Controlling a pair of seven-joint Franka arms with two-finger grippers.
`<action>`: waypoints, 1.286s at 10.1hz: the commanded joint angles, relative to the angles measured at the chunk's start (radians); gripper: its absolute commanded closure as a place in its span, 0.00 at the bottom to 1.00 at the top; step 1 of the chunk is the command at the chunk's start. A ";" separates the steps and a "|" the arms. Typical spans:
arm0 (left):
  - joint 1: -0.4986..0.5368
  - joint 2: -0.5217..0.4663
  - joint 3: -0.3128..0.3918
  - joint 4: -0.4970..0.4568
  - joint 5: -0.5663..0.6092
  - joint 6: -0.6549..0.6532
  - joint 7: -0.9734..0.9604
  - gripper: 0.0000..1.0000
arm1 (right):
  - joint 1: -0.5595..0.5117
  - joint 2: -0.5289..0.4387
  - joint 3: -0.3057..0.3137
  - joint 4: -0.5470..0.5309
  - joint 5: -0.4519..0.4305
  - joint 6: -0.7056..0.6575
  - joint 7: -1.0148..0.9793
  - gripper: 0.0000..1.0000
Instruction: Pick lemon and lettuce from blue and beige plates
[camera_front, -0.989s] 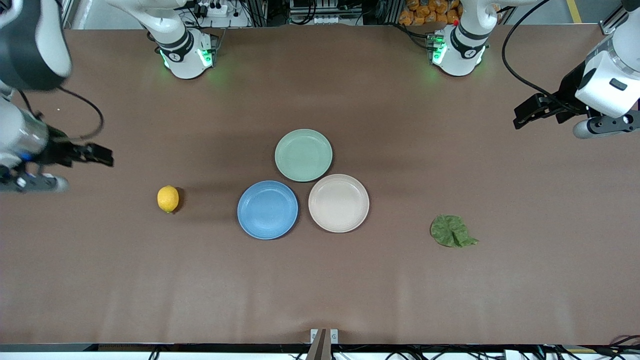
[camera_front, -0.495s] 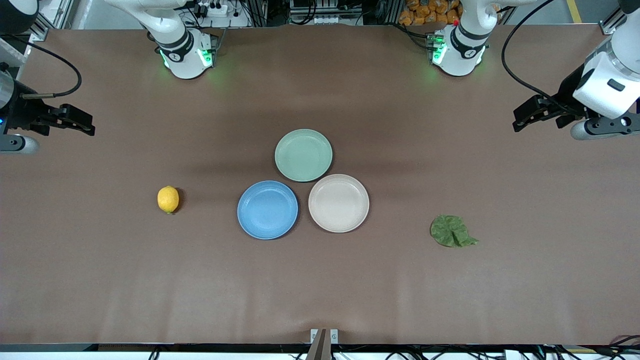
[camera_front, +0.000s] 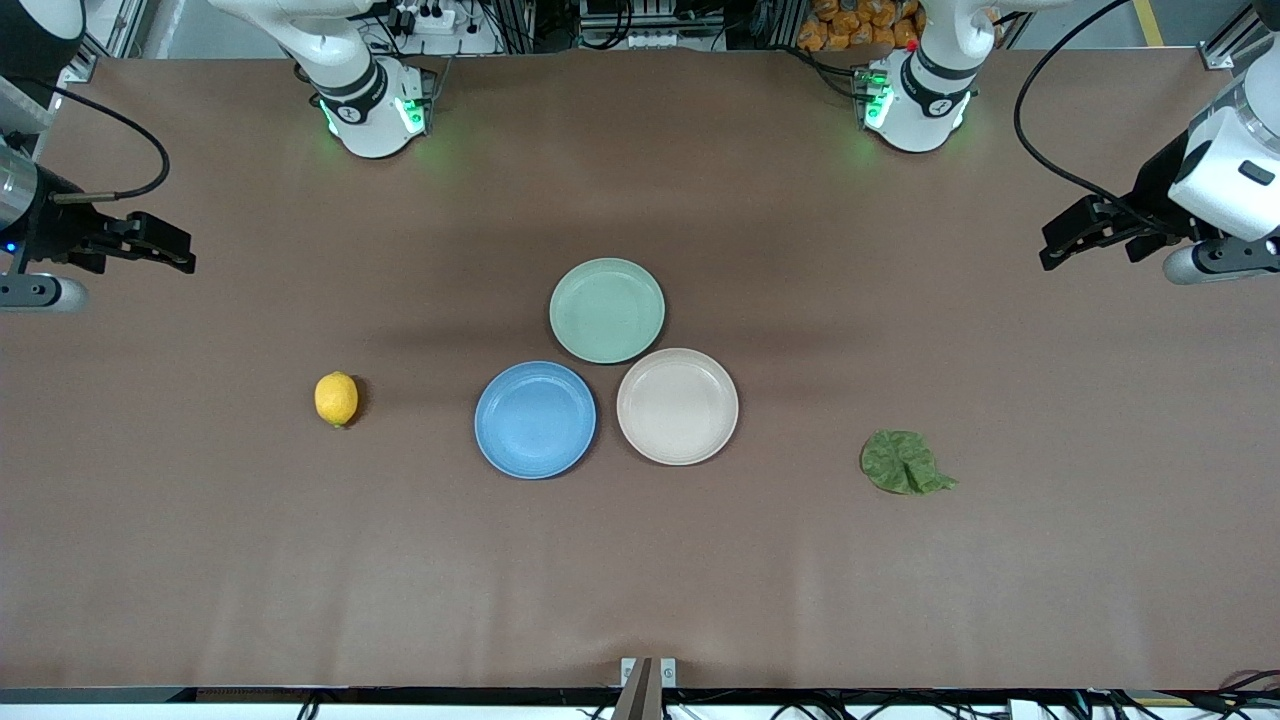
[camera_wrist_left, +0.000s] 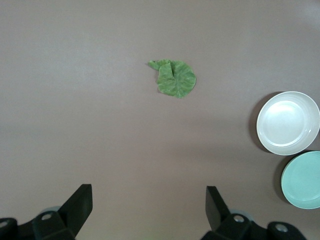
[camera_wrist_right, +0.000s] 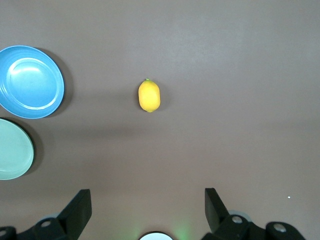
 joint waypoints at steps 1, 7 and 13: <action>0.008 -0.005 -0.005 -0.006 -0.017 0.021 0.026 0.00 | 0.008 -0.020 -0.012 -0.021 0.027 0.018 -0.007 0.00; -0.001 0.003 -0.005 -0.005 -0.002 0.020 0.021 0.00 | 0.006 -0.047 -0.014 -0.073 0.042 0.051 -0.007 0.00; -0.016 0.018 -0.022 0.001 0.062 0.017 0.019 0.00 | 0.009 -0.050 -0.014 -0.078 0.044 0.041 -0.005 0.00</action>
